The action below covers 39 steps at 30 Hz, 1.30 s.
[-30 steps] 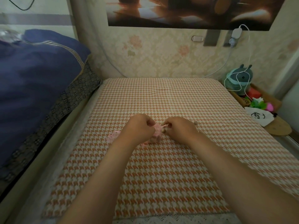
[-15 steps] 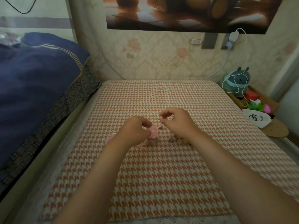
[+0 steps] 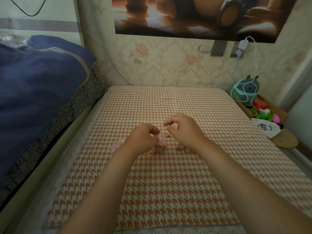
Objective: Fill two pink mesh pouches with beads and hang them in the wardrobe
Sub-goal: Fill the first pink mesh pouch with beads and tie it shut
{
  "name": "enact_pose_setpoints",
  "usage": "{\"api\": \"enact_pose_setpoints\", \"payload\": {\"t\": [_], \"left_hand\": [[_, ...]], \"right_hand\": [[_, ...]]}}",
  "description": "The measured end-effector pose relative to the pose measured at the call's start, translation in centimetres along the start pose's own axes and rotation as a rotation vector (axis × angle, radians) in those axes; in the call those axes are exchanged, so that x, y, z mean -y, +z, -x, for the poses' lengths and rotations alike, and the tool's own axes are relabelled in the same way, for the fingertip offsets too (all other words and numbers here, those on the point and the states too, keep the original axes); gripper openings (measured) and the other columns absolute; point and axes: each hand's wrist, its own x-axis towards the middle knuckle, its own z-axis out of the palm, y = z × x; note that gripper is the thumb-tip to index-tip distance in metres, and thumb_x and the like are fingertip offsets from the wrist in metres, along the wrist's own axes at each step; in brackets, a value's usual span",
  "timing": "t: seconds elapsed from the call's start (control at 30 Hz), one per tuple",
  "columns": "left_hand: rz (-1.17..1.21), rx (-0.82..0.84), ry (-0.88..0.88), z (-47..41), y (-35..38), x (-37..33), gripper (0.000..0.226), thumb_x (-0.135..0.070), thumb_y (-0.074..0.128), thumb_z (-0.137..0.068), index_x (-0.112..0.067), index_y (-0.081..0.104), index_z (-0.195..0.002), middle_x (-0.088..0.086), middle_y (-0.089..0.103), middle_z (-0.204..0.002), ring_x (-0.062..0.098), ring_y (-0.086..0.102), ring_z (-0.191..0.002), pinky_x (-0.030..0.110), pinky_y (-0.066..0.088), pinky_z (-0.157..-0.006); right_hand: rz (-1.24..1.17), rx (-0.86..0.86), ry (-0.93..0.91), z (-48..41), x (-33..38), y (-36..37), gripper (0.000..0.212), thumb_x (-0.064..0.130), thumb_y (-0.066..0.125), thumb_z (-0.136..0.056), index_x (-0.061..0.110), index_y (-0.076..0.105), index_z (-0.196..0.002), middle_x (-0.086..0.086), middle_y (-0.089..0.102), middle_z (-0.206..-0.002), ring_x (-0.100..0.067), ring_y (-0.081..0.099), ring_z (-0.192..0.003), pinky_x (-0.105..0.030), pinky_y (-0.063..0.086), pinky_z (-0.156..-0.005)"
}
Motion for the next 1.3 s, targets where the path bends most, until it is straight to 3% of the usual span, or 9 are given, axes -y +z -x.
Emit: {"api": "enact_pose_setpoints", "payload": {"t": [0.27, 0.37, 0.47, 0.63, 0.77, 0.9, 1.07, 1.2, 1.3], "left_hand": [[-0.032, 0.008, 0.003, -1.0, 0.3, 0.1, 0.035, -0.015, 0.061, -0.089, -0.019, 0.067, -0.123, -0.003, 0.065, -0.127, 0.009, 0.061, -0.097, 0.02, 0.047, -0.079], [-0.025, 0.016, 0.012, -1.0, 0.2, 0.1, 0.035, -0.018, 0.062, -0.09, -0.019, 0.067, -0.124, -0.004, 0.065, -0.128, 0.009, 0.063, -0.1, 0.021, 0.05, -0.081], [-0.012, 0.019, 0.018, -1.0, 0.3, 0.0, 0.034, -0.017, 0.062, -0.09, -0.02, 0.068, -0.123, -0.005, 0.065, -0.128, 0.01, 0.061, -0.107, 0.021, 0.048, -0.083], [0.01, 0.033, 0.02, -1.0, 0.5, 0.2, 0.031, -0.015, 0.062, -0.09, -0.021, 0.069, -0.12, -0.006, 0.065, -0.126, 0.009, 0.061, -0.107, 0.02, 0.049, -0.081], [0.021, 0.031, 0.015, -0.9, 0.7, 0.3, 0.032, -0.015, 0.061, -0.09, -0.021, 0.068, -0.121, -0.007, 0.063, -0.127, 0.006, 0.061, -0.099, 0.014, 0.045, -0.072], [0.012, 0.019, 0.004, -0.8, 0.8, 0.2, 0.033, -0.014, 0.061, -0.09, -0.02, 0.067, -0.122, -0.006, 0.063, -0.128, 0.008, 0.06, -0.099, 0.017, 0.044, -0.074], [0.009, 0.024, 0.006, -0.8, 0.8, 0.3, 0.032, -0.014, 0.061, -0.091, -0.02, 0.067, -0.122, -0.006, 0.062, -0.128, 0.006, 0.061, -0.084, 0.014, 0.044, -0.061], [0.02, 0.031, 0.003, -1.1, 0.9, 0.4, 0.035, -0.015, 0.061, -0.09, -0.02, 0.066, -0.124, -0.007, 0.064, -0.125, 0.006, 0.059, -0.097, 0.013, 0.042, -0.07], [0.025, 0.026, 0.01, -1.2, 0.9, 0.3, 0.034, -0.015, 0.06, -0.088, -0.02, 0.068, -0.121, -0.006, 0.068, -0.118, 0.008, 0.064, -0.091, 0.02, 0.048, -0.074]], "right_hand": [[0.218, 0.22, 0.077, -1.5, -2.8, 2.3, 0.038, 0.024, 0.057, -0.102, 0.033, 0.061, -0.139, 0.002, 0.054, -0.151, -0.022, 0.051, -0.137, -0.042, 0.046, -0.108], [0.366, 0.281, 0.039, -1.8, -2.9, 3.1, 0.045, 0.017, 0.052, -0.101, 0.044, 0.061, -0.136, 0.006, 0.061, -0.141, -0.023, 0.061, -0.121, -0.038, 0.053, -0.085], [0.401, 0.278, 0.047, -2.2, -3.3, 3.4, 0.043, 0.014, 0.053, -0.099, 0.043, 0.069, -0.126, 0.007, 0.068, -0.129, -0.021, 0.067, -0.105, -0.032, 0.048, -0.068], [0.359, 0.234, 0.081, -2.2, -3.8, 3.5, 0.021, 0.024, 0.063, -0.096, 0.032, 0.073, -0.113, 0.005, 0.071, -0.116, -0.02, 0.067, -0.099, -0.037, 0.056, -0.078], [0.382, 0.201, 0.057, -1.9, -4.1, 3.6, 0.013, 0.025, 0.065, -0.094, 0.028, 0.071, -0.106, 0.005, 0.07, -0.109, -0.019, 0.066, -0.098, -0.031, 0.045, -0.072], [0.327, 0.163, 0.07, -1.6, -4.2, 3.8, 0.011, 0.025, 0.064, -0.095, 0.029, 0.069, -0.103, 0.008, 0.071, -0.105, -0.016, 0.065, -0.095, -0.03, 0.044, -0.07], [0.13, 0.056, 0.11, -1.7, -3.9, 2.6, 0.016, 0.025, 0.068, -0.094, 0.032, 0.061, -0.107, 0.012, 0.067, -0.1, -0.012, 0.064, -0.087, -0.03, 0.048, -0.068], [-0.154, -0.055, 0.059, -1.7, -2.1, 1.4, 0.015, 0.026, 0.073, -0.091, 0.031, 0.07, -0.105, 0.018, 0.069, -0.098, 0.006, 0.063, -0.088, -0.023, 0.05, -0.08], [-0.176, -0.006, -0.022, -1.0, -0.4, 1.1, 0.013, 0.024, 0.075, -0.089, 0.029, 0.074, -0.101, 0.016, 0.071, -0.097, 0.02, 0.056, -0.068, -0.011, 0.04, -0.068]]}}
